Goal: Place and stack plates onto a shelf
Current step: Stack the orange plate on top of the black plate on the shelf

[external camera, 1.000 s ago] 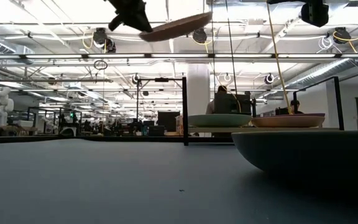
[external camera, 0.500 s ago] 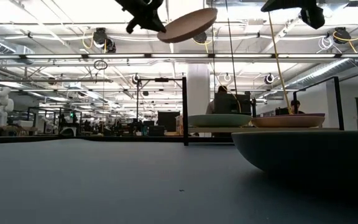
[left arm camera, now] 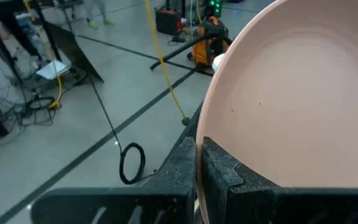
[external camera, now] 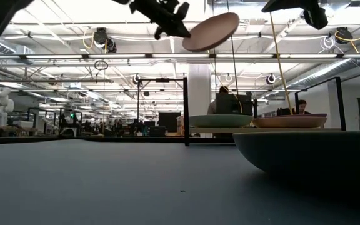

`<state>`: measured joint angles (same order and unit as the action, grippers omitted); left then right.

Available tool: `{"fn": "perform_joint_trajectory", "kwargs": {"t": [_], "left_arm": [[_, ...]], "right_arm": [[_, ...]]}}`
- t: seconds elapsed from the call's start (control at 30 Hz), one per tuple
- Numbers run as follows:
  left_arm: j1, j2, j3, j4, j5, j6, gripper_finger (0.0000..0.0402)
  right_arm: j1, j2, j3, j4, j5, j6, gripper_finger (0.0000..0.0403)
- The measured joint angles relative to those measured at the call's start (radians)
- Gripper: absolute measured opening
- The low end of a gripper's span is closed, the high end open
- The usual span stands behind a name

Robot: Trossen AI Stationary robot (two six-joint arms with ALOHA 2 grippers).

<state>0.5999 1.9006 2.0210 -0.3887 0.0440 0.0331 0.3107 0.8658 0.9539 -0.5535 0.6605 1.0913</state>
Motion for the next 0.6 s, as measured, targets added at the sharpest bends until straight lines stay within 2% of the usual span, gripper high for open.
{"fn": "perform_joint_trajectory", "kwargs": {"t": [0.17, 0.37, 0.6], "left_arm": [[0.000, 0.065, 0.019, 0.017, 0.002, 0.037, 0.0009], [-0.006, 0.117, 0.019, 0.123, 0.008, 0.058, 0.0009], [-0.006, 0.166, 0.019, 0.118, 0.015, 0.117, 0.0009]], "right_arm": [[0.000, 0.000, 0.000, 0.004, -0.001, 0.001, 0.0000], [0.000, 0.000, 0.000, 0.004, -0.005, 0.001, 0.0000], [0.000, 0.000, 0.000, 0.004, -0.007, 0.001, 0.0000]]}}
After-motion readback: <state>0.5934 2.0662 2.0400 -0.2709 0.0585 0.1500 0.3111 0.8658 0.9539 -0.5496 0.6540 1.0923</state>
